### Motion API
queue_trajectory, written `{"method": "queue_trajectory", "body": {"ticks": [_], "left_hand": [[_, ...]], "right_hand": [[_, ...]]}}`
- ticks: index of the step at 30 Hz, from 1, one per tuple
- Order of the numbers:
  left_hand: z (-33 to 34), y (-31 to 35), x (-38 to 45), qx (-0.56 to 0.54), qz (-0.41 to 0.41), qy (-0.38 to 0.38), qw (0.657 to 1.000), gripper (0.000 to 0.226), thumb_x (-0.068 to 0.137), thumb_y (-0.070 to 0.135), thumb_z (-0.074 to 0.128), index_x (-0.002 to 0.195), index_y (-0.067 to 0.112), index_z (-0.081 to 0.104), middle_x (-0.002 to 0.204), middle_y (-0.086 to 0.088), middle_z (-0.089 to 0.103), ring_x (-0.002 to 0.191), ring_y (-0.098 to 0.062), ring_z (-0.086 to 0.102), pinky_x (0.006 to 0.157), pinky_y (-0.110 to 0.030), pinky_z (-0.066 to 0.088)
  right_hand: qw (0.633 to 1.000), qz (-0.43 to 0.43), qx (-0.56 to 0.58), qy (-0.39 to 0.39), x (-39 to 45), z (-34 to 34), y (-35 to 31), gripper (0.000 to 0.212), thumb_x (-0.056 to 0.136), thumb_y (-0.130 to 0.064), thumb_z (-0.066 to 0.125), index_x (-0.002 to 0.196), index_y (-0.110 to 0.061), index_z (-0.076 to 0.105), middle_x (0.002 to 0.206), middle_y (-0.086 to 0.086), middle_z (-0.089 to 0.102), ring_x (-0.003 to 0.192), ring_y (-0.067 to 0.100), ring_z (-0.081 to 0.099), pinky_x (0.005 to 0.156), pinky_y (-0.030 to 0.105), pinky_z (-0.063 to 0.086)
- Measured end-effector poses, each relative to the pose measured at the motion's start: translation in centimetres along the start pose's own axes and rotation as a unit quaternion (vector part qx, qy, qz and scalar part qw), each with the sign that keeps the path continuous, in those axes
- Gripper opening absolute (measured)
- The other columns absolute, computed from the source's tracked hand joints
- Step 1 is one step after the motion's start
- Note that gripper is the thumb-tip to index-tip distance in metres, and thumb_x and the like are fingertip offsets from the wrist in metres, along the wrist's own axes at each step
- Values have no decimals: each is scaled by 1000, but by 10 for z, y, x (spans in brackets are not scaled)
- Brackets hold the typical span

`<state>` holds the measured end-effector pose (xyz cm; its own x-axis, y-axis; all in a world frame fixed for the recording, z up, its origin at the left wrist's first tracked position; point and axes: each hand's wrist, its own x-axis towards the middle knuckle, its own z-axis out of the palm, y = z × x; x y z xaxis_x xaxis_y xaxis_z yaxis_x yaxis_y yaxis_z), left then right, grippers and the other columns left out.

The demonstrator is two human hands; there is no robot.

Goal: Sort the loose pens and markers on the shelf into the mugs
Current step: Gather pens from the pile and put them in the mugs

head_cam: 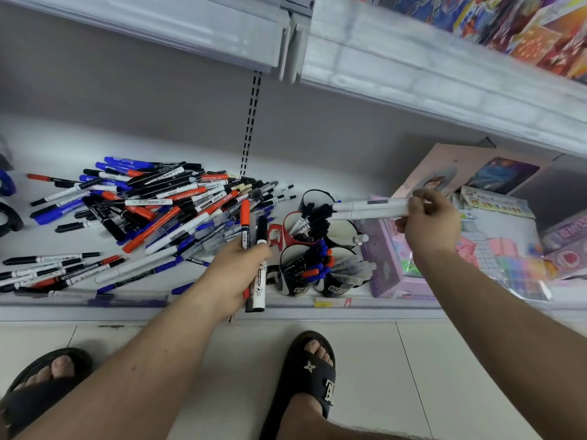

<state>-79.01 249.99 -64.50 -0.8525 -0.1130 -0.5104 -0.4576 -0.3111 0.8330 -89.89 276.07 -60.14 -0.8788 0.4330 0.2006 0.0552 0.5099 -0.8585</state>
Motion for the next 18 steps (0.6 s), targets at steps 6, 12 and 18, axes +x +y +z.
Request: {"method": "queue_trajectory", "body": {"ticks": [6,12,18], "left_hand": [[13,-7,12,-56,-10,33,998,5,94,12,59,92,16,60,71,-6,58,64,-16,58,43,-22,41],[14,-12,22,-64,-18,42,997,9,92,12,62,101,14,63,77,-3,72,63,-10,69,53,-27,40],[14,-19,19,-41,-13,11,999,9,92,9,61,99,13,64,86,-4,73,71,-17,67,56,-27,48]], "right_hand": [[995,14,-99,15,25,7,42,19,94,-23,55,107,-27,68,97,5,73,86,30,71,84,47,58],[967,-33,-243,-70,33,33,50,30,99,-24,51,124,-14,65,103,14,73,101,33,66,87,32,49],[924,-52,-323,-200,39,60,47,34,98,-27,58,130,-18,64,125,6,68,107,25,63,91,26,47]]}}
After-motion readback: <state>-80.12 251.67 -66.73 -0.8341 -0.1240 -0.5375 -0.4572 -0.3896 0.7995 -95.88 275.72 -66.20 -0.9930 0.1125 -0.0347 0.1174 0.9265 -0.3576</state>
